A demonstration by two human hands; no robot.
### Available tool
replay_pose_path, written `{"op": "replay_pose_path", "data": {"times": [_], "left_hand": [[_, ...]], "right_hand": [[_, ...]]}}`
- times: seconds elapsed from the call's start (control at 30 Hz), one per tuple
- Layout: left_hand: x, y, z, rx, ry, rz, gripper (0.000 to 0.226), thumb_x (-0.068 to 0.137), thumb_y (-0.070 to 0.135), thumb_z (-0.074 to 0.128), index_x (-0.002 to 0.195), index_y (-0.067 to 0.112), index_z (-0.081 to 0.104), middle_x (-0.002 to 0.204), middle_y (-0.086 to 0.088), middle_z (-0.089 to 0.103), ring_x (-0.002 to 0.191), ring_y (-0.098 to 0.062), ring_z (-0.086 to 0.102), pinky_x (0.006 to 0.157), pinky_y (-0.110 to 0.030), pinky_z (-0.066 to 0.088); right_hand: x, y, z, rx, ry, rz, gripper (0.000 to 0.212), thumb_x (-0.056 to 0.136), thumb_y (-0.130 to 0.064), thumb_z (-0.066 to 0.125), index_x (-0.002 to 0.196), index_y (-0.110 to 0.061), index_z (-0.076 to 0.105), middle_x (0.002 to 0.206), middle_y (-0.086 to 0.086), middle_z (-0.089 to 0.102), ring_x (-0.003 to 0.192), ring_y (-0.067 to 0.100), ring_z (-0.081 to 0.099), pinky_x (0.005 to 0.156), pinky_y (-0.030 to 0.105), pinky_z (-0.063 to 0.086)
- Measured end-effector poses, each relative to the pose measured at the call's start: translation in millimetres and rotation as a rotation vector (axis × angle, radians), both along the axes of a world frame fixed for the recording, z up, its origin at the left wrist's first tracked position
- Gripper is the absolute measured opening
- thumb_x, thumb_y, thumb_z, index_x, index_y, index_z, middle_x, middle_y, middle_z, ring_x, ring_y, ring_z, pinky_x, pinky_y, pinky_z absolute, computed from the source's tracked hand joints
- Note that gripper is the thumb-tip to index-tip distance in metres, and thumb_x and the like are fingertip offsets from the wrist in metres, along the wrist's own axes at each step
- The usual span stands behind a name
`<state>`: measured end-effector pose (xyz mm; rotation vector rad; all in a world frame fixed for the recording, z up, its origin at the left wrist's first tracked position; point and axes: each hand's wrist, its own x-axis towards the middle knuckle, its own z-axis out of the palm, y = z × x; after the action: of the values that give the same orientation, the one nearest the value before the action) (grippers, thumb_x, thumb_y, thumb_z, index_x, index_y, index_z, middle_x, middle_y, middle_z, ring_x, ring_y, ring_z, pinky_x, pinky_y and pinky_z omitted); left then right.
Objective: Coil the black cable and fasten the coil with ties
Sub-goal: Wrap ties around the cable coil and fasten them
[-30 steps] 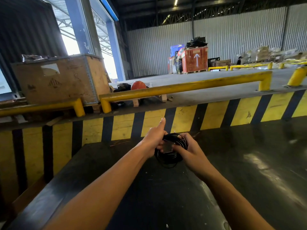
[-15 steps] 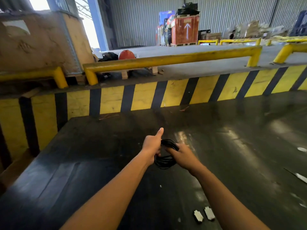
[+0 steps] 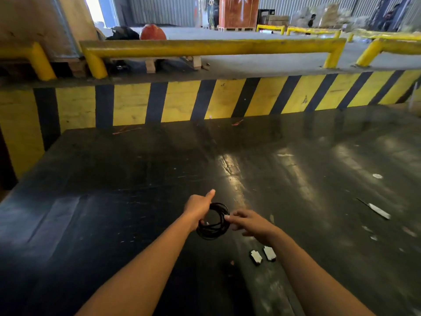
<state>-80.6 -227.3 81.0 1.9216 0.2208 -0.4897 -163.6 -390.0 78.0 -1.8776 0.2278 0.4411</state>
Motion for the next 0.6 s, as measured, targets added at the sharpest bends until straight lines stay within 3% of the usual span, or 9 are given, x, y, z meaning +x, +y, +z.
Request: {"op": "replay_pose_path", "data": {"times": [0.1,0.2,0.3,0.43,0.6], "left_hand": [[-7.1,11.4,-15.7,0.147,-0.102,-0.117,0.046,0.087,0.054,0.055,0.076,0.011,0.068,0.063,-0.001,0.06,0.055,-0.014,0.058,0.048,-0.025,0.042],[-12.2,25.6,-34.0,0.225,-0.11,-0.147,0.038,0.087,0.047,0.06,0.068,0.013,0.063,0.059,-0.003,0.053,0.051,-0.015,0.052,0.045,-0.025,0.042],[-17.1,36.0,-48.0,0.246,-0.093,-0.165,0.03,0.086,0.039,0.064,0.064,0.018,0.068,0.055,0.001,0.054,0.052,-0.014,0.05,0.051,-0.026,0.039],[-22.1,42.2,-53.4,0.264,-0.109,-0.223,0.019,0.085,0.036,0.067,0.081,0.019,0.075,0.067,-0.001,0.064,0.063,-0.015,0.056,0.061,-0.028,0.044],[-25.6,41.7,-46.6,0.279,-0.152,-0.271,0.02,0.084,0.036,0.067,0.076,0.02,0.075,0.06,0.002,0.059,0.055,-0.009,0.053,0.052,-0.023,0.039]], "right_hand": [[-6.1,-13.9,-24.9,-0.337,-0.006,0.021,0.02,0.086,-0.023,0.064,0.103,-0.013,0.064,0.099,0.005,0.066,0.087,0.017,0.062,0.077,0.033,0.05],[-17.7,-19.6,-48.9,-0.751,-0.011,0.159,0.033,0.086,-0.007,0.05,0.115,-0.014,0.063,0.123,0.011,0.064,0.113,0.027,0.059,0.094,0.034,0.047],[-27.1,-19.7,-70.3,-0.843,0.062,0.196,0.035,0.086,-0.008,0.049,0.12,-0.014,0.059,0.126,0.013,0.059,0.115,0.03,0.057,0.096,0.039,0.048],[-34.6,-13.0,-86.6,-0.982,0.1,0.281,0.032,0.091,-0.013,0.044,0.123,-0.012,0.05,0.131,0.017,0.049,0.119,0.037,0.052,0.099,0.044,0.042],[-34.8,-8.2,-91.8,-1.054,0.097,0.245,0.032,0.09,-0.011,0.043,0.122,-0.008,0.046,0.129,0.019,0.05,0.117,0.038,0.054,0.098,0.045,0.043]]}}
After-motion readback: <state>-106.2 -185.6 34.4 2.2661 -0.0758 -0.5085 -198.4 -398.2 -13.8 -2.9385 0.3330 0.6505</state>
